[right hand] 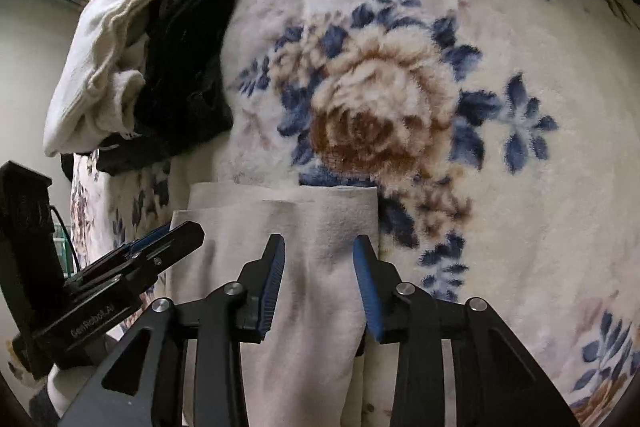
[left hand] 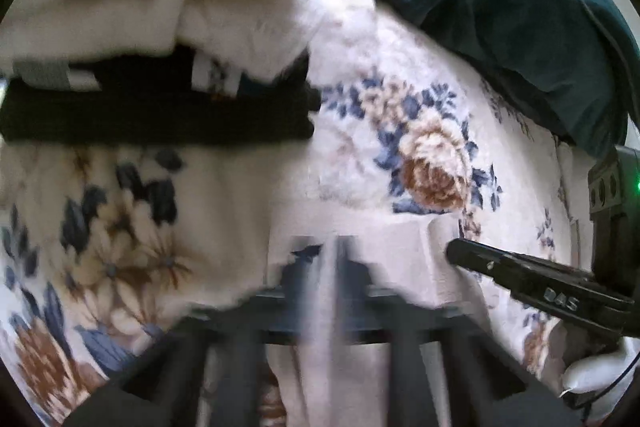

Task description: Fold small clothes

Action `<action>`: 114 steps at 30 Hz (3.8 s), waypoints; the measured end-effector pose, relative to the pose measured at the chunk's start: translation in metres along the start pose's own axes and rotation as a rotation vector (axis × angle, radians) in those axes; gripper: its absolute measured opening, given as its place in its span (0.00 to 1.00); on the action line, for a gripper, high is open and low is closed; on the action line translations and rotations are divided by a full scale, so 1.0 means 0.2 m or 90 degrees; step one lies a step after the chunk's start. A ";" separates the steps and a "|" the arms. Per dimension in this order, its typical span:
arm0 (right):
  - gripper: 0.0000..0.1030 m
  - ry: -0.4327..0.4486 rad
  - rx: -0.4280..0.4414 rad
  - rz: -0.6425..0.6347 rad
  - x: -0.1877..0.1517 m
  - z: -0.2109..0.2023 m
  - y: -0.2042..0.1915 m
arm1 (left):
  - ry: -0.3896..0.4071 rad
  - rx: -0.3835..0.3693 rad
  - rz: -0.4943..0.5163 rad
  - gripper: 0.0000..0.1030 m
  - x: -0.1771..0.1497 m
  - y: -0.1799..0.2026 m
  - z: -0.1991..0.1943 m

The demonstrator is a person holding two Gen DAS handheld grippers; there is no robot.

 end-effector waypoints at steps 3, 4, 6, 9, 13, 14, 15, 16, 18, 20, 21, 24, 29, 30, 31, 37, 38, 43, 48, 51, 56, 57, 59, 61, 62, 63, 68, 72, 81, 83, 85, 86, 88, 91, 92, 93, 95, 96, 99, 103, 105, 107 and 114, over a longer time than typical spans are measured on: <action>0.03 0.037 -0.018 -0.021 0.00 -0.04 -0.02 | 0.038 0.005 0.020 0.02 0.01 0.01 -0.07; 0.01 0.054 -0.024 -0.033 -0.01 -0.07 -0.03 | 0.045 0.001 0.025 0.02 0.01 0.01 -0.09; 0.01 0.067 -0.026 -0.036 0.00 -0.09 -0.05 | 0.051 -0.007 0.016 0.02 0.03 0.00 -0.10; 0.01 0.081 -0.029 -0.027 0.00 -0.14 -0.06 | 0.051 -0.025 -0.005 0.02 0.08 -0.04 -0.10; 0.01 0.047 -0.004 0.006 0.03 -0.14 -0.05 | 0.023 -0.050 -0.038 0.02 0.15 -0.11 -0.06; 0.01 0.038 0.004 0.018 0.04 -0.14 -0.05 | 0.017 -0.054 -0.050 0.04 0.16 -0.13 -0.07; 0.01 0.028 0.010 0.027 0.04 -0.14 -0.04 | 0.006 -0.063 -0.063 0.04 0.16 -0.15 -0.07; 0.01 0.019 0.009 0.030 0.04 -0.13 -0.04 | -0.005 -0.074 -0.071 0.07 0.15 -0.15 -0.08; 0.05 0.008 0.009 0.038 0.03 -0.13 -0.03 | -0.031 -0.101 -0.091 0.24 0.12 -0.17 -0.09; 0.20 0.004 0.003 0.038 0.02 -0.12 -0.02 | -0.060 -0.145 -0.107 0.37 0.06 -0.16 -0.08; 0.32 -0.011 0.007 0.040 0.01 -0.10 -0.01 | -0.071 -0.156 -0.109 0.37 0.04 -0.15 -0.07; 0.38 -0.041 0.008 0.064 -0.05 -0.05 0.03 | -0.092 -0.132 -0.071 0.37 -0.02 -0.08 -0.01; 0.12 -0.001 0.007 0.081 -0.11 -0.05 0.09 | -0.028 -0.089 0.015 0.02 -0.04 0.03 0.00; 0.08 0.009 0.001 0.079 -0.11 -0.06 0.09 | -0.014 -0.078 0.034 0.02 -0.03 0.05 -0.01; 0.07 0.021 -0.007 0.075 -0.12 -0.07 0.09 | -0.002 -0.075 0.046 0.02 -0.03 0.07 -0.03; 0.06 0.059 -0.014 0.034 -0.12 -0.13 -0.01 | 0.037 -0.076 0.039 0.02 0.04 0.02 -0.11; 0.06 0.061 -0.015 0.031 -0.11 -0.14 -0.02 | 0.042 -0.069 0.031 0.02 0.06 0.00 -0.12; 0.06 0.062 -0.015 0.028 -0.08 -0.17 -0.05 | -0.005 -0.115 -0.034 0.05 0.08 -0.11 -0.09; 0.06 0.053 -0.018 0.029 -0.08 -0.15 -0.04 | -0.050 -0.191 -0.104 0.36 0.05 -0.17 -0.05; 0.06 0.056 -0.017 0.030 -0.08 -0.15 -0.03 | -0.066 -0.187 -0.110 0.36 0.03 -0.15 0.00; 0.06 0.058 -0.014 0.038 -0.09 -0.15 -0.02 | -0.065 -0.123 -0.031 0.34 0.01 -0.04 0.06; 0.06 0.057 -0.013 0.041 -0.09 -0.15 -0.02 | -0.064 -0.117 -0.026 0.33 0.01 -0.03 0.07; 0.06 0.059 -0.011 0.045 -0.09 -0.15 -0.02 | -0.059 -0.104 -0.009 0.19 0.01 -0.02 0.09; 0.06 0.061 -0.011 0.046 -0.09 -0.15 -0.02 | -0.048 -0.091 0.010 0.04 0.02 -0.01 0.09; 0.06 0.063 -0.011 0.047 -0.10 -0.16 -0.02 | -0.045 -0.085 0.013 0.04 0.02 -0.01 0.09; 0.06 0.063 -0.009 0.047 -0.10 -0.16 -0.02 | -0.043 -0.086 0.013 0.04 0.03 -0.01 0.09; 0.06 0.068 -0.010 0.046 -0.11 -0.18 -0.03 | -0.002 -0.073 0.027 0.02 0.03 -0.02 0.02; 0.06 0.075 0.001 0.044 -0.11 -0.21 -0.04 | 0.040 -0.070 0.015 0.01 0.06 -0.07 -0.09; 0.06 0.082 0.006 0.026 -0.08 -0.21 -0.11 | 0.054 -0.073 -0.048 0.01 0.19 -0.19 -0.08; 0.06 0.043 0.000 0.023 -0.07 -0.14 -0.09 | 0.016 -0.081 -0.079 0.03 0.18 -0.23 -0.04; 0.08 0.006 -0.025 0.029 -0.06 -0.09 -0.05 | -0.021 -0.104 -0.105 0.05 0.12 -0.26 -0.04; 0.09 -0.007 -0.012 0.035 -0.07 -0.08 -0.03 | -0.030 -0.114 -0.113 0.11 0.08 -0.27 -0.06; 0.49 -0.027 0.030 0.051 -0.09 -0.09 0.02 | -0.046 -0.145 -0.143 0.35 -0.01 -0.30 -0.11; 0.75 -0.027 0.072 0.068 -0.14 -0.16 0.09 | -0.071 -0.219 -0.205 0.51 -0.24 -0.32 -0.20; 0.75 -0.029 0.082 0.079 -0.16 -0.17 0.12 | -0.077 -0.227 -0.221 0.51 -0.30 -0.33 -0.23; 0.75 -0.031 0.092 0.097 -0.18 -0.20 0.16 | -0.080 -0.236 -0.239 0.51 -0.37 -0.33 -0.26; 0.75 -0.038 0.141 0.140 -0.24 -0.24 0.23 | -0.078 -0.249 -0.293 0.55 -0.55 -0.34 -0.34; 0.81 -0.045 0.167 0.160 -0.26 -0.25 0.26 | -0.081 -0.254 -0.322 0.57 -0.62 -0.33 -0.36; 0.91 -0.071 0.238 0.197 -0.31 -0.24 0.30 | -0.092 -0.300 -0.425 0.59 -0.85 -0.28 -0.38; 0.91 -0.120 0.276 0.209 -0.29 -0.10 0.31 | -0.083 -0.378 -0.507 0.61 -1.00 -0.14 -0.23; 0.91 -0.145 0.307 0.216 -0.25 -0.01 0.29 | -0.069 -0.391 -0.538 0.61 -1.02 -0.09 -0.15; 0.91 -0.172 0.322 0.208 -0.21 0.09 0.26 | -0.048 -0.394 -0.569 0.61 -1.03 -0.08 -0.09; 0.84 -0.202 0.288 0.159 -0.10 0.27 0.16 | 0.011 -0.368 -0.638 0.61 -1.03 -0.06 -0.04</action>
Point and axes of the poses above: each gripper's, at about its wrist camera, not at the fingertips, and z roughly the way its jaws point, y to its right, x to its top, the point moved 2 cm from there along z, roughly the way its jaws point, and after that the axes turned 7 degrees about x, right-handed, at the moved point
